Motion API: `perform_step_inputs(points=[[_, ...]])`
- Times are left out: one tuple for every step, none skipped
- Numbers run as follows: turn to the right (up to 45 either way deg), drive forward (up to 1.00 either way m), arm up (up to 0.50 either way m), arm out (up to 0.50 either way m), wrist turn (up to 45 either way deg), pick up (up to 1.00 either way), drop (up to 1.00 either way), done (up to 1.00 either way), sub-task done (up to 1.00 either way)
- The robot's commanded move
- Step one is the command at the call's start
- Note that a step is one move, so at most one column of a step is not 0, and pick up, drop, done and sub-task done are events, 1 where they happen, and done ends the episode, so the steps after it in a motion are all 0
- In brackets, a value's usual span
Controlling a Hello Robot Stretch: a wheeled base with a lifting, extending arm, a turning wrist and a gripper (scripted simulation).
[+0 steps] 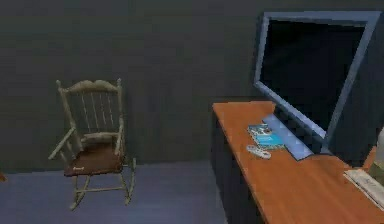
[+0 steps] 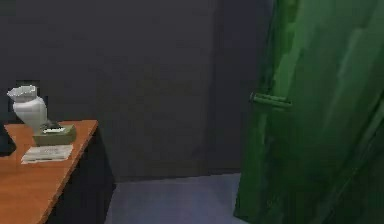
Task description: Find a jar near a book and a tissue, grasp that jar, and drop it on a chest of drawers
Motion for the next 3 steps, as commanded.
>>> perform_step_inputs(points=[[45.0, 0.00, 0.00, 0.00, 0.0, 0.00, 0.00, 0.00, 0.00], [45.0, 0.00, 0.00, 0.00, 0.0, 0.00, 0.00, 0.00, 0.00], [36.0, 0.00, 0.00, 0.00, 0.0, 0.00, 0.00, 0.00, 0.00]])
